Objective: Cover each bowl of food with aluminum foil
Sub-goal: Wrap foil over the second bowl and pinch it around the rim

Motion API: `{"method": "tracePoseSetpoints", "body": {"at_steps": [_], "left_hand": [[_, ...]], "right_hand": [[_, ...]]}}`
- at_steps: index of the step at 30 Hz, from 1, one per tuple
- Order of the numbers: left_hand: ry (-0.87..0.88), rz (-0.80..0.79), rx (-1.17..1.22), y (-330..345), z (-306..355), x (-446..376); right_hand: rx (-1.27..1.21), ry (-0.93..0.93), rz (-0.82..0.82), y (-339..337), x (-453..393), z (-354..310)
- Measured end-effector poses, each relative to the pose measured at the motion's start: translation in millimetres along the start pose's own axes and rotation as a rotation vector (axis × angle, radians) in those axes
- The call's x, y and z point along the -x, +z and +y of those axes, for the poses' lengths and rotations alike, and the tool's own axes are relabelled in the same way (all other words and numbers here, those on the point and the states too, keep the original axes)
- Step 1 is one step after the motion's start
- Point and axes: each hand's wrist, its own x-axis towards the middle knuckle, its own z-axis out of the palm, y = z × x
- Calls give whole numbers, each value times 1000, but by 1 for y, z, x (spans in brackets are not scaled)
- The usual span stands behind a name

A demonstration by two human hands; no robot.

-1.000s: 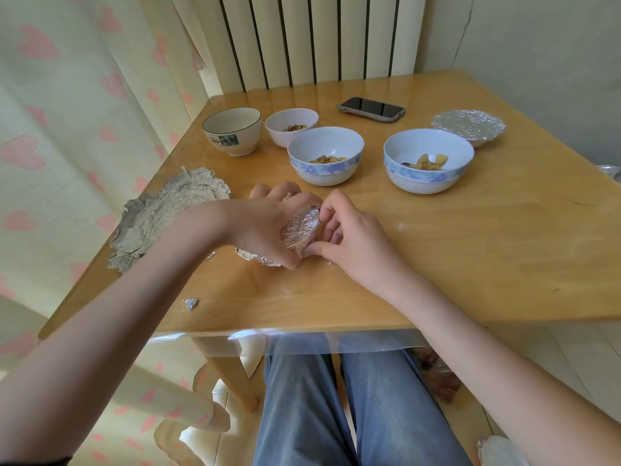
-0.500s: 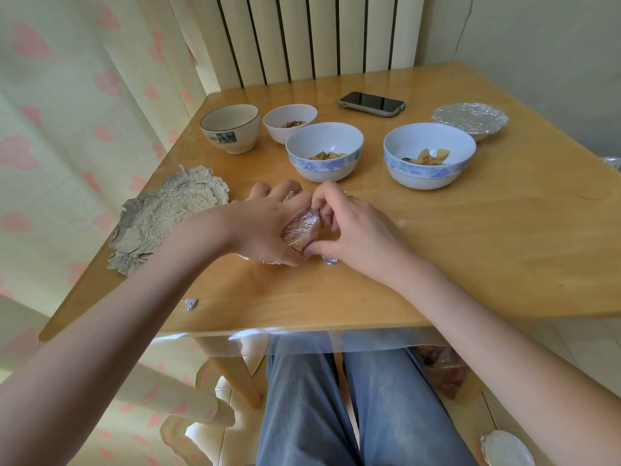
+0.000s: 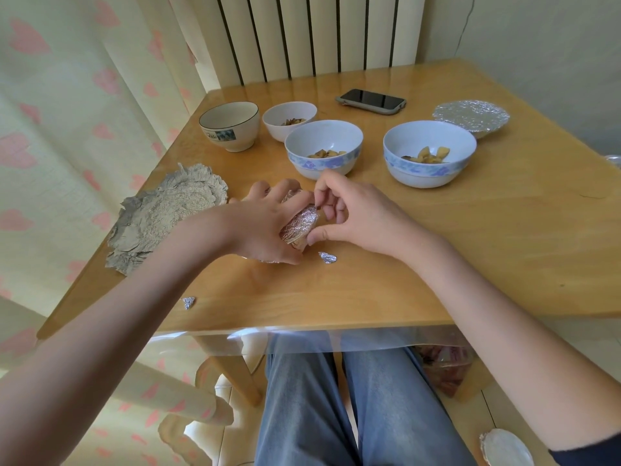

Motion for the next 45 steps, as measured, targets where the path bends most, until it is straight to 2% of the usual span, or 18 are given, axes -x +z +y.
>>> {"method": "tracePoseSetpoints", "body": {"at_steps": [6, 13, 19, 22, 25, 30, 36, 40, 45], "left_hand": [[-18, 15, -22, 3, 3, -1], [-18, 34, -18, 4, 5, -1], [-20, 38, 11, 1, 6, 0], [-68, 55, 53, -1, 11, 0], [-132, 66, 111, -4, 17, -2], [-122, -173, 140, -23, 4, -2], [30, -258, 26, -30, -6, -1], [51, -165, 13, -24, -4, -1], [35, -130, 22, -23, -2, 0]], "right_hand": [[98, -13, 40, -1, -6, 0], [-136, 11, -19, -6, -10, 11], [53, -12, -15, -16, -22, 2], [160, 23, -25, -23, -15, -2], [205, 73, 35, -19, 8, -2], [158, 109, 62, 7, 41, -7], [51, 103, 141, 19, 46, -1], [27, 93, 156, 21, 48, 0], [-22, 105, 139, 20, 48, 3]]}}
